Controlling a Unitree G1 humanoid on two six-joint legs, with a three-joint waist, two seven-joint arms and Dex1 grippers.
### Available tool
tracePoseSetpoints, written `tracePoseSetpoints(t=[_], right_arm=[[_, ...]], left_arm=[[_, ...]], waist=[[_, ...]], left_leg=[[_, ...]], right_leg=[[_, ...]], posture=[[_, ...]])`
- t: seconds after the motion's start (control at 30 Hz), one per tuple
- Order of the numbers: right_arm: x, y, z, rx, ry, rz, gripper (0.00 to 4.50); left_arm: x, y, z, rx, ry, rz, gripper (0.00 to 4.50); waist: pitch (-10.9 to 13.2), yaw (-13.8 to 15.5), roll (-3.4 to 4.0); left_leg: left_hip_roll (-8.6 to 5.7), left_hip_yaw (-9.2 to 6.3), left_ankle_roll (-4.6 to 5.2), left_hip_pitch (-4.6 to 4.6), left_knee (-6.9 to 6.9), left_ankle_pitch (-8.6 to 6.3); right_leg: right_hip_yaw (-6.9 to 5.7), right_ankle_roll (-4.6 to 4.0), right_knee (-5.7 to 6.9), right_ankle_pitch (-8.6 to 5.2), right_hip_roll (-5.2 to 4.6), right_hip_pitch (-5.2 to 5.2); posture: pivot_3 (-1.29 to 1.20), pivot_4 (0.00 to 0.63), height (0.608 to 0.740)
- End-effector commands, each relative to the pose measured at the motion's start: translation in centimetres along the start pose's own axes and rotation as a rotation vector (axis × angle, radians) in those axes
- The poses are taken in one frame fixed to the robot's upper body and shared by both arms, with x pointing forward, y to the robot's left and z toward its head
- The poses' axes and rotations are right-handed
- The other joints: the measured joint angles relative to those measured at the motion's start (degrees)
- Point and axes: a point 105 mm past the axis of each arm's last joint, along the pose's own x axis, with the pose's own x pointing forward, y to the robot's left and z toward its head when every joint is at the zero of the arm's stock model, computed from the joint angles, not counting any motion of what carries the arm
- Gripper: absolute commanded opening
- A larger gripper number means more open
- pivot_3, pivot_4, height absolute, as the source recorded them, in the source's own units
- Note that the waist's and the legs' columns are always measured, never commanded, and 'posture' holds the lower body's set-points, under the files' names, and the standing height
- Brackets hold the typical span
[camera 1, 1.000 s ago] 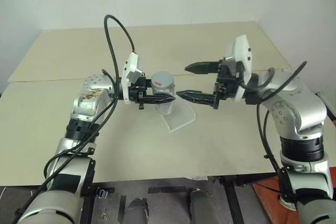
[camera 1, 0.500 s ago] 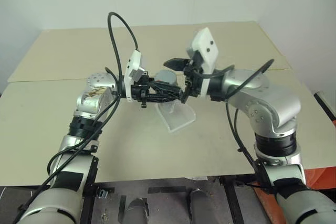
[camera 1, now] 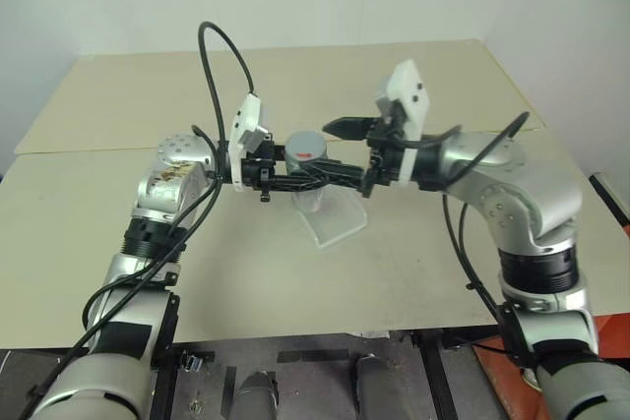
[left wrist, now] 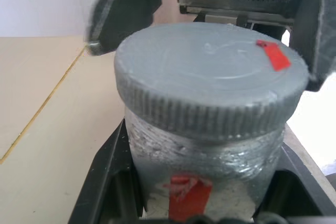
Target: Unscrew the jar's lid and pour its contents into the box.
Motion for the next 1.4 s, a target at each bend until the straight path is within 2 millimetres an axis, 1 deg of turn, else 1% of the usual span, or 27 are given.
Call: tracePoseSetpoints(t=[0.03, 0.23, 0.33, 0.43, 0.47, 0.57, 0.7, 0.77, 0.93, 1.03, 1.17, 1.3, 1.4], right_arm=[[-3.2, -2.5, 1.6, -0.051, -0.059, -0.131, 4.46], [-4.2, -1.4, 1.2, -0.077, -0.041, -0.090, 4.46], [-4.0, -0.3, 1.8, -0.097, -0.058, -0.044, 4.46], [-3.1, 1.3, 3.2, -0.106, -0.105, 0.028, 4.46], [-2.5, 1.8, 3.5, -0.114, -0.110, 0.042, 4.46], [-1.0, 2.5, 3.6, -0.120, -0.111, 0.050, 4.46], [1.6, 2.3, 3.2, -0.131, -0.079, -0.001, 4.46], [2.6, 2.1, 3.2, -0.133, -0.071, -0.023, 4.46], [3.7, 1.7, 3.1, -0.136, -0.072, -0.045, 4.46], [3.7, 1.1, 3.0, -0.124, -0.076, -0.063, 4.46], [2.8, 0.4, 2.9, -0.098, -0.085, -0.066, 4.46], [0.9, 0.0, 3.4, -0.061, -0.128, -0.037, 4.46], [-0.3, -0.4, 2.8, -0.057, -0.119, -0.027, 4.46]], left_arm=[[-0.9, -0.4, 1.2, 0.051, -0.015, -0.017, 1.97], [-0.9, -0.5, 1.0, 0.051, -0.013, -0.016, 1.97], [-0.8, -0.4, 1.0, 0.051, -0.016, -0.012, 1.97], [-0.5, -0.2, 1.0, 0.052, -0.019, -0.007, 1.97], [-0.2, -0.2, 1.0, 0.054, -0.023, -0.009, 1.97], [0.2, -0.2, 1.2, 0.058, -0.033, -0.017, 1.97], [0.7, -0.1, 1.4, 0.063, -0.042, -0.027, 1.97], [0.8, -0.1, 1.4, 0.065, -0.044, -0.029, 1.97], [0.7, -0.1, 1.5, 0.068, -0.045, -0.031, 1.97], [0.5, -0.1, 1.5, 0.069, -0.044, -0.028, 1.97], [0.1, 0.0, 1.5, 0.069, -0.040, -0.015, 1.97], [-0.2, -0.1, 1.4, 0.069, -0.035, -0.010, 1.97], [-0.5, 0.0, 1.5, 0.070, -0.031, -0.006, 1.97]], waist=[[0.0, 0.1, 0.00], [0.0, 0.0, 0.00], [0.0, 0.0, 0.00], [0.0, 0.0, 0.00], [0.0, 0.0, 0.00], [0.0, 0.0, 0.00], [0.0, 0.0, 0.00], [0.0, 0.0, 0.00], [0.0, 0.0, 0.00], [0.0, 0.0, 0.00], [0.0, 0.0, 0.00], [0.0, 0.0, 0.00], [0.0, 0.1, 0.00]], left_leg=[[0.00, 0.00, 0.00, -0.01, 0.00, 0.00], [0.00, 0.01, 0.02, -0.01, -0.02, -0.01], [0.00, 0.02, 0.02, 0.00, -0.02, -0.01], [0.00, 0.01, 0.02, -0.01, -0.02, -0.01], [0.00, 0.01, 0.02, 0.00, -0.02, -0.01], [0.01, 0.01, 0.01, 0.01, -0.02, -0.01], [0.00, 0.00, 0.01, 0.00, -0.02, 0.00], [0.00, 0.00, 0.00, 0.00, -0.02, 0.00], [0.00, -0.01, -0.01, -0.02, -0.02, 0.01], [0.00, -0.01, -0.01, -0.02, -0.02, 0.01], [0.00, -0.02, -0.01, -0.01, -0.02, 0.00], [0.00, -0.02, 0.00, -0.02, -0.02, 0.00], [0.00, -0.02, 0.01, -0.03, -0.02, 0.00]], right_leg=[[0.00, 0.00, -0.02, 0.00, 0.00, 0.00], [0.00, 0.00, -0.07, 0.00, 0.00, 0.01], [0.00, 0.00, -0.29, 0.00, 0.00, 0.00], [0.00, 0.00, -0.30, 0.00, 0.00, 0.02], [0.00, 0.00, -0.29, 0.00, 0.00, 0.02], [0.00, 0.00, -0.27, 0.00, 0.00, 0.02], [0.00, 0.00, -0.25, 0.00, 0.00, 0.01], [-0.01, 0.00, -0.24, 0.00, 0.00, 0.00], [-0.01, 0.00, -0.13, 0.00, 0.00, 0.00], [-0.01, 0.00, -0.08, 0.00, 0.00, 0.00], [-0.01, 0.00, -0.08, 0.00, 0.00, -0.01], [-0.01, 0.00, -0.08, 0.00, 0.00, 0.00], [-0.01, 0.00, -0.10, 0.00, 0.00, 0.02]], posture=[[0.00, 0.150, 0.740], [0.00, 0.150, 0.740], [0.00, 0.150, 0.740], [0.00, 0.150, 0.740], [0.00, 0.150, 0.740], [0.00, 0.150, 0.740], [0.00, 0.150, 0.740], [0.00, 0.150, 0.740], [0.00, 0.150, 0.740], [0.00, 0.150, 0.740], [0.00, 0.150, 0.740], [0.00, 0.150, 0.740], [0.00, 0.150, 0.740]])
